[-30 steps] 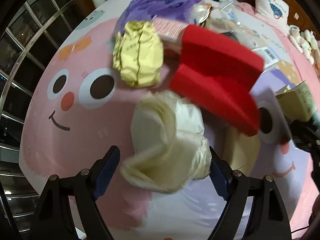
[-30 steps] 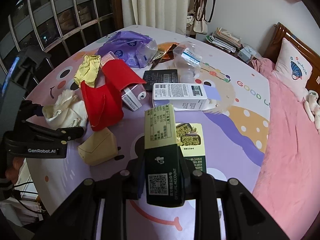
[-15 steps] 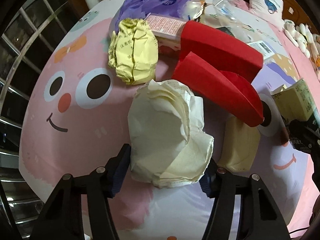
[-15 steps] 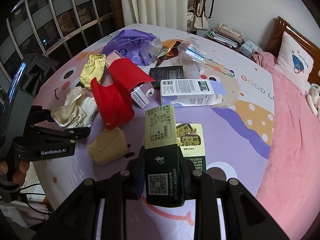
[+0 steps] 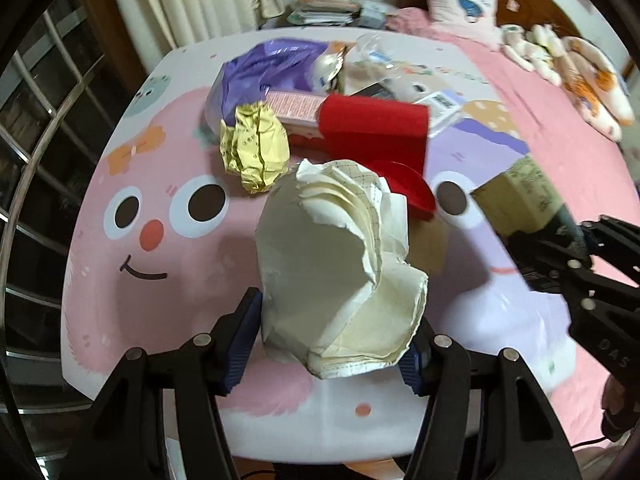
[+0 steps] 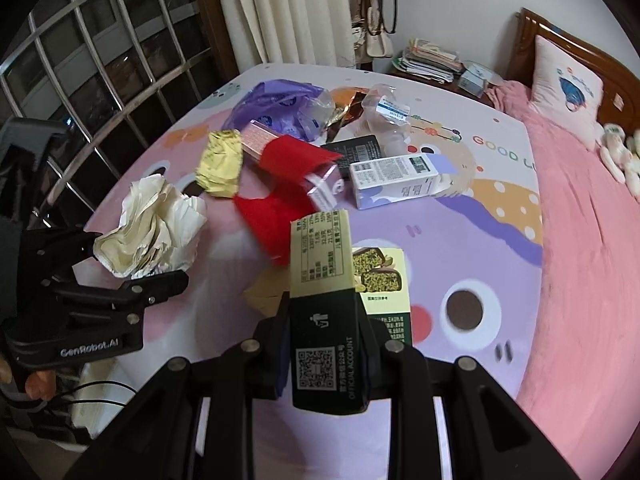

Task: Collect trash
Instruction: 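Carry the tissue and carton over the trash bin and open both tools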

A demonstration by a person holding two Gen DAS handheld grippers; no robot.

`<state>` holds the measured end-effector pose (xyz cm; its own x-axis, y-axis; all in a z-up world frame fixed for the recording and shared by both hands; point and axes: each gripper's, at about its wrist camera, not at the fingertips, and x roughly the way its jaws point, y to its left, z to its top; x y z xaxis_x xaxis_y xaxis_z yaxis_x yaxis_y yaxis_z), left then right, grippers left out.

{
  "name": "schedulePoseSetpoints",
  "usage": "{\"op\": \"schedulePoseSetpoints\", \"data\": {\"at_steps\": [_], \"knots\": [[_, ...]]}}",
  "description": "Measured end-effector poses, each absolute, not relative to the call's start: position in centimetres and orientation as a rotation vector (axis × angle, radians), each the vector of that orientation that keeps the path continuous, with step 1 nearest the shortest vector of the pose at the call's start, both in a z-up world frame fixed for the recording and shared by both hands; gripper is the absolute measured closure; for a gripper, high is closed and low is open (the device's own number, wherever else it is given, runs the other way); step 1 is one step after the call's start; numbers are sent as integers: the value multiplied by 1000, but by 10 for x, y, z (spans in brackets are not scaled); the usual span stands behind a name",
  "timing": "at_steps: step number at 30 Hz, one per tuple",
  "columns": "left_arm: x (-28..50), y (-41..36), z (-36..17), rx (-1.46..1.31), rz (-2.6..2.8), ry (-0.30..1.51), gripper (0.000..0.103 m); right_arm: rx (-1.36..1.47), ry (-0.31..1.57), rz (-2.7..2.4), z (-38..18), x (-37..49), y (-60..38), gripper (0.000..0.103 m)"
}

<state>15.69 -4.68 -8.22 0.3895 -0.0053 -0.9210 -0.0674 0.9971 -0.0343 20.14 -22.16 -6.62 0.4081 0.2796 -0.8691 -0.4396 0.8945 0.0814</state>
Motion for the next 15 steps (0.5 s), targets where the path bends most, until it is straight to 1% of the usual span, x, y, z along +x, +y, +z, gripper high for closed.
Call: {"op": "schedulePoseSetpoints", "data": {"at_steps": [7,15], "knots": [[115,-21,-59,25,-111,1125,44,-53,1037,347,-50,144,-197,78],[52,6,-55,115,-223,1086,43,95,1040,233,-48,67,-163,78]]}}
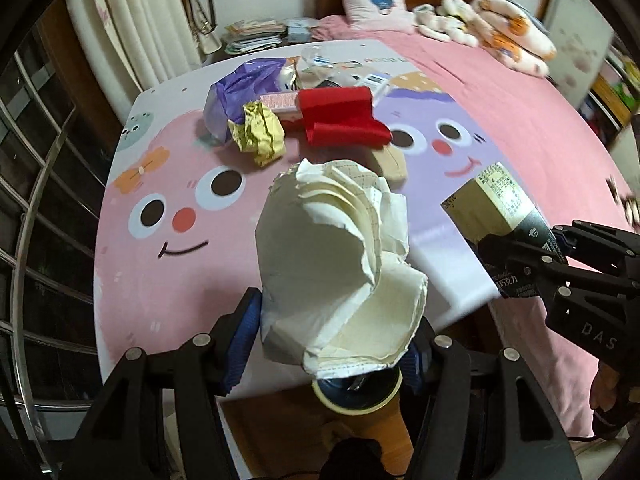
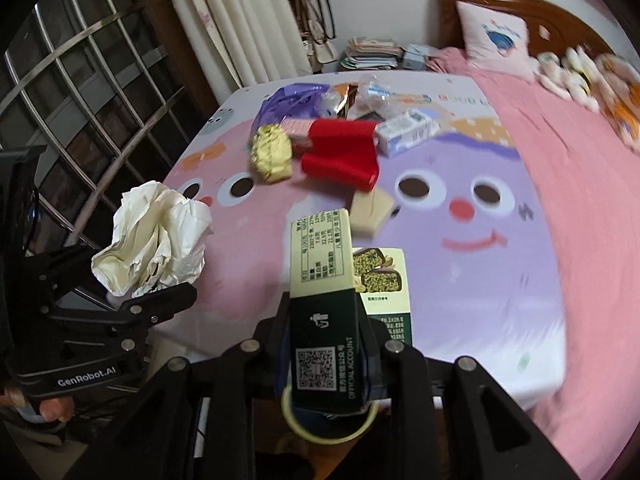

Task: Collect trash
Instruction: 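Carry the tissue and carton over the trash bin and open both tools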

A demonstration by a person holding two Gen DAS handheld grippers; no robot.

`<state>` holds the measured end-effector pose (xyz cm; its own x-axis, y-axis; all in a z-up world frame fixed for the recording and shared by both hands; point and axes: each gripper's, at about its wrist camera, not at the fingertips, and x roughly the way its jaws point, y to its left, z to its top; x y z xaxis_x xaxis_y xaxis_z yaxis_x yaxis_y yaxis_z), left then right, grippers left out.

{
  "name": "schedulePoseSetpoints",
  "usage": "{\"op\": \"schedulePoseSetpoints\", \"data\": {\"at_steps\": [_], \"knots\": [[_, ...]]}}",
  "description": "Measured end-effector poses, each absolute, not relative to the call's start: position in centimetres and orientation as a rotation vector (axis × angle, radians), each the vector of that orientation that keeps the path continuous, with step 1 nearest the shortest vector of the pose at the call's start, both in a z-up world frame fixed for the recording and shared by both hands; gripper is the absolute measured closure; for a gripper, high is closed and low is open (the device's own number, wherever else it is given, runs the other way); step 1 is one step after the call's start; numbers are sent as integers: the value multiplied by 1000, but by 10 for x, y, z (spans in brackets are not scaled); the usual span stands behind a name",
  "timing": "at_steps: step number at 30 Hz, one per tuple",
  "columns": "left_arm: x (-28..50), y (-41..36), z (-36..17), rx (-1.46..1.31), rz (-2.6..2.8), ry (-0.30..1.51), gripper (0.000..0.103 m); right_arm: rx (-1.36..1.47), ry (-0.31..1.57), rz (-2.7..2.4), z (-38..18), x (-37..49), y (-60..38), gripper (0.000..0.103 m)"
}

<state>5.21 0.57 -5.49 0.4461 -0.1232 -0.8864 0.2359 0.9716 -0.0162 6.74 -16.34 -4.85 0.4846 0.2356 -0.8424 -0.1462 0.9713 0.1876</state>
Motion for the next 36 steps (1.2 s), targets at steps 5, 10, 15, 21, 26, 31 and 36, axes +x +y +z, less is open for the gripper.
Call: {"op": "schedulePoseSetpoints", "data": {"at_steps": [5,10,15,21,26,31,36], "knots": [[14,22,-60,118,-262,1092,43,171,1074,189,-61,21,-148,78],[-13,28,-73,75,-305,1137,43,190,1133,166,-74,-9,-142,78],[-30,21,-95,56,-338,1197,42,228,1195,141,-96,-33,-142,78],[-44,5,-134,54,-363,1265,41,318,1258,113,-138,-46,-154,78],[-46,-12,-185,52,-355,1312,40,411,1297,89,-194,-47,-170,77],[-42,-26,-264,56,-311,1327,40,517,1343,73,-279,-41,-190,77],[-30,-35,-335,47,-268,1345,38,572,1400,76,-370,-29,-200,76]]}}
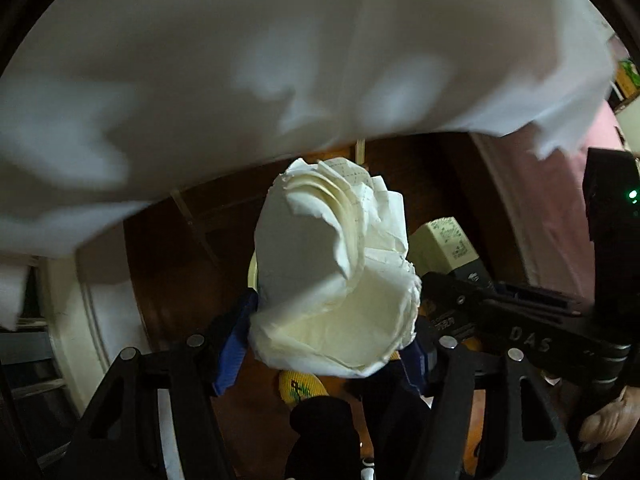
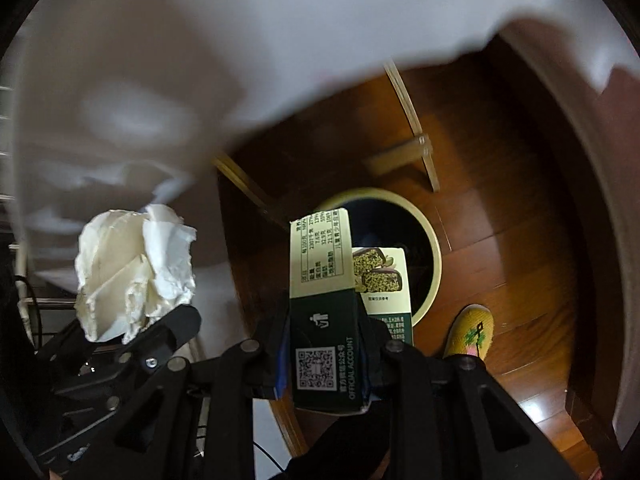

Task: Collect trash
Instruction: 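Carry the tissue and carton over the trash bin and open both tools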

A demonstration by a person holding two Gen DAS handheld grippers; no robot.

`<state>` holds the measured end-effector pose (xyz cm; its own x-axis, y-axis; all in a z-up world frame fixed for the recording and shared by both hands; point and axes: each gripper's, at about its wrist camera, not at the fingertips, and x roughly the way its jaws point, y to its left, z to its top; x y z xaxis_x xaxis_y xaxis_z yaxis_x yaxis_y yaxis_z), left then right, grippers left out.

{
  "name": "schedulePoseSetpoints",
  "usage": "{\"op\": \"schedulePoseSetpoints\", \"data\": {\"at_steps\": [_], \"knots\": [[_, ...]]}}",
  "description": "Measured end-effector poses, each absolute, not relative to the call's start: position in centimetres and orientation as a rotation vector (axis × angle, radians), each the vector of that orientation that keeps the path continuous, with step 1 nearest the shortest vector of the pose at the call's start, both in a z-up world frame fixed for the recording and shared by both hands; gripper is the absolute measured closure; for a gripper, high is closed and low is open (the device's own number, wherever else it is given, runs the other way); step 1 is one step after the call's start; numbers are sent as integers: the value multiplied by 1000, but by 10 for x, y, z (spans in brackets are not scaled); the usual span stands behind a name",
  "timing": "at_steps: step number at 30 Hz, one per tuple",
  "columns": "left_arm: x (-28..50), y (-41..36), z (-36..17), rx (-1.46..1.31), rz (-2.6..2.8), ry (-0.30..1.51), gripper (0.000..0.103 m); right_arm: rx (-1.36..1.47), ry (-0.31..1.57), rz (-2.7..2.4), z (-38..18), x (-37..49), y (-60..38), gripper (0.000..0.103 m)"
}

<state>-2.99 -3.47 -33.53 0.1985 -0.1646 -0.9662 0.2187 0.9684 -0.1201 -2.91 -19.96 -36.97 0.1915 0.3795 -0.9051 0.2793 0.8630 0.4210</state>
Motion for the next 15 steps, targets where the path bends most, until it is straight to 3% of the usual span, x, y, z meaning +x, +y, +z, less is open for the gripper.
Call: {"op": "schedulePoseSetpoints", "data": {"at_steps": [2,5,7,9,15], "knots": [[-25,-39,-360,54,-261,1344,34,592,1408,80,-397,-24,-202,75],[-20,-40,-388,65,-250,1343,17,610,1413,82,-432,-16,-203,73],[-16,-38,-402,70,-227,1349,7,623,1419,69,-450,-10,-204,61],[-13,-35,-409,71,-205,1351,5,632,1421,69,-457,-6,-206,54],[-13,-29,-405,78,-180,1328,5,595,1409,83,-450,-1,-202,54]]}}
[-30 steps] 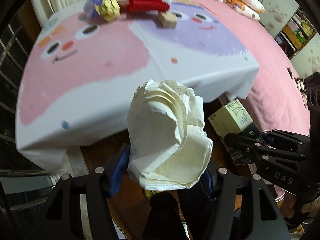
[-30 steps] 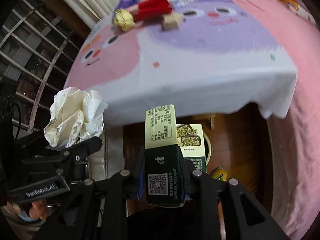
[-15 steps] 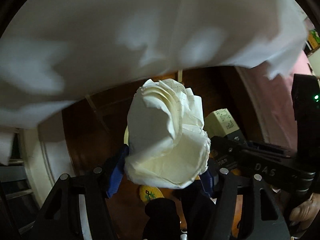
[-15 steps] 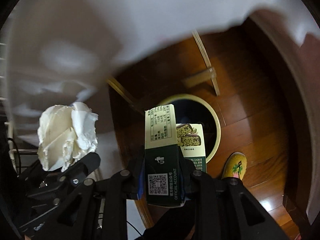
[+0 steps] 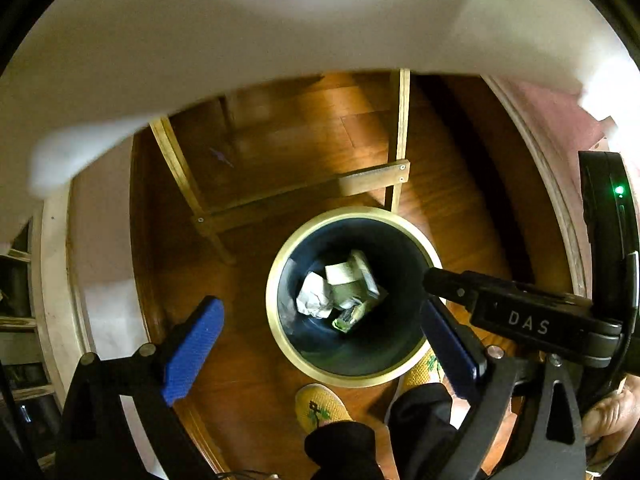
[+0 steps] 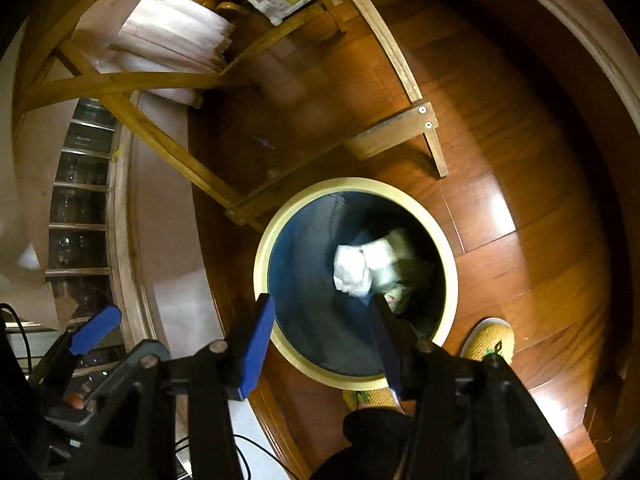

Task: Collect trash
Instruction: 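Carry the tissue and carton over the trash bin and open both tools, then raise both tools from the bin back toward the bed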

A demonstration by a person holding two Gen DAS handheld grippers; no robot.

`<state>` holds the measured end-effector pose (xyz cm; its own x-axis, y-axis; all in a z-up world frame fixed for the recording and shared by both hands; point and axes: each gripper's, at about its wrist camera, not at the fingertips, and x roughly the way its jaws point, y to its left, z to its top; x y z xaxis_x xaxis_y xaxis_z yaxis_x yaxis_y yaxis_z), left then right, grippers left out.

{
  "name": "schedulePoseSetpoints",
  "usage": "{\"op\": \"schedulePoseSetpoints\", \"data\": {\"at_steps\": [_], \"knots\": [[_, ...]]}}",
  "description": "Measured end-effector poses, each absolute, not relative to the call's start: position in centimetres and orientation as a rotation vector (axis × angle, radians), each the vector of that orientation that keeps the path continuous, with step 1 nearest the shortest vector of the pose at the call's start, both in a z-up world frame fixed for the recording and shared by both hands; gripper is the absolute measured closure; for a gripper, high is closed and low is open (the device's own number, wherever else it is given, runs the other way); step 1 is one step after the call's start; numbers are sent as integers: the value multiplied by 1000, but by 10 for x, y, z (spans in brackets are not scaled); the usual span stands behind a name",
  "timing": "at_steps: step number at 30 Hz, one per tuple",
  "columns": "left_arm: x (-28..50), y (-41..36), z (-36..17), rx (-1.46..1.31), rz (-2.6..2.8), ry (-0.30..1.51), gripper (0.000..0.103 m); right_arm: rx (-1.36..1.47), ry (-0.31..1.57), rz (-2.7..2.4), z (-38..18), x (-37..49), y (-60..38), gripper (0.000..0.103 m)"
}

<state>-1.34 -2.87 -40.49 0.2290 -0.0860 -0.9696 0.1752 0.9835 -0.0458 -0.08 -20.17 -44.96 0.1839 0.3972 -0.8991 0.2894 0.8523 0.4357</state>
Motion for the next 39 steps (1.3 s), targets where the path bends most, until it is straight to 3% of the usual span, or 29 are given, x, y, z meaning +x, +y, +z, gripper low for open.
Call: {"op": "schedulePoseSetpoints", "data": {"at_steps": [10,20,39], "knots": [[-17,-34,-352,67,-215,1268,5,561,1364,75,-401,-1,-205,54],[-28,-25,-261,82,-255,1222,5,557,1328,58,-324,-10,-208,54],[-13,33,-68,96,-208,986,5,395,1106,131,-102,5,-171,54]]}}
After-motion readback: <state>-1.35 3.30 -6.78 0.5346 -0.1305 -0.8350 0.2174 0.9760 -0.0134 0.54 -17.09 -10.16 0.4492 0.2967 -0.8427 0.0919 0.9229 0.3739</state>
